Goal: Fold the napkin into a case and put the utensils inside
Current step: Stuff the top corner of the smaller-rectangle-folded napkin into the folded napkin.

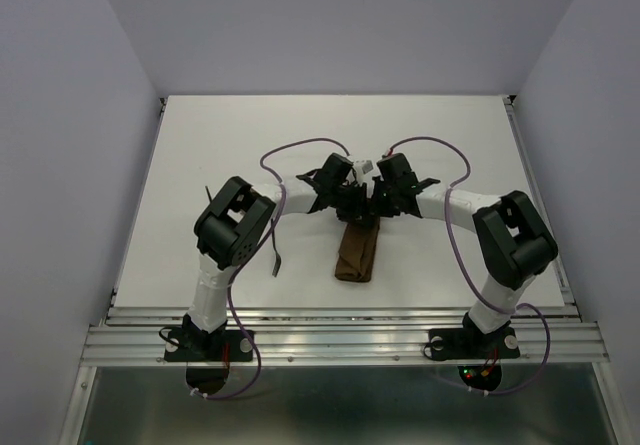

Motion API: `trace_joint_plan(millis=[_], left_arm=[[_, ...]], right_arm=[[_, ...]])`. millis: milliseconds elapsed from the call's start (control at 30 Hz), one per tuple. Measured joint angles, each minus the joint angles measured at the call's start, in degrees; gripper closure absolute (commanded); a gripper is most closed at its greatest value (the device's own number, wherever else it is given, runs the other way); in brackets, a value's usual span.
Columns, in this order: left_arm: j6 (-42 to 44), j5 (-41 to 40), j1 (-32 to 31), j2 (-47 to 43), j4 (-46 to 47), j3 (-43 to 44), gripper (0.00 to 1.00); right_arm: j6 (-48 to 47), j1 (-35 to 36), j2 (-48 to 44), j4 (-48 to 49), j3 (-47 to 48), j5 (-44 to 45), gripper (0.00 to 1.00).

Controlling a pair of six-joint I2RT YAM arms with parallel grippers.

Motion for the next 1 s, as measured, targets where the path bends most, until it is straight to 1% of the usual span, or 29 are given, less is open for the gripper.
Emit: trace_joint_plan(millis=[200,400,533,700,833,900,1000], left_arm=[[0.22,-1.44,0.33,-1.29,-2.03,-0.02,1.0],[0.5,-3.54,0.28,-5.84,-6.12,-0.31,1.0],[0.44,-4.09,0.46,-10.71,-7.1,-2.05,0.94],[0.68,-5.14,0.63,-16.02,-8.15,-4.28,0.91],[1.14,-7.08,1.36,-18.71,-9.7,-7.17,0.85],[1.51,-8.44,1.64,-19.34,-10.88,-8.02,0.83],[2.03,-10.49,1.95,-20.0,-12.66,-8.5,0.83]], right_arm=[[2.93,0.02,2.73,-0.07,2.62,0.7,0.99],[7.41,0.02,4.28,-0.31,4.31,2.34,0.99],[11.04,0.02,4.79,-0.31,4.68,4.09,0.99],[14.08,0.02,5.6,-0.74,5.81,5.73,0.99],[14.67,0.02,5.66,-1.31,6.25,6.4,0.76],[14.43,0.02,5.33,-1.57,6.38,6.67,0.72],[13.7,0.02,4.24,-3.43,6.32,7.69,0.71]])
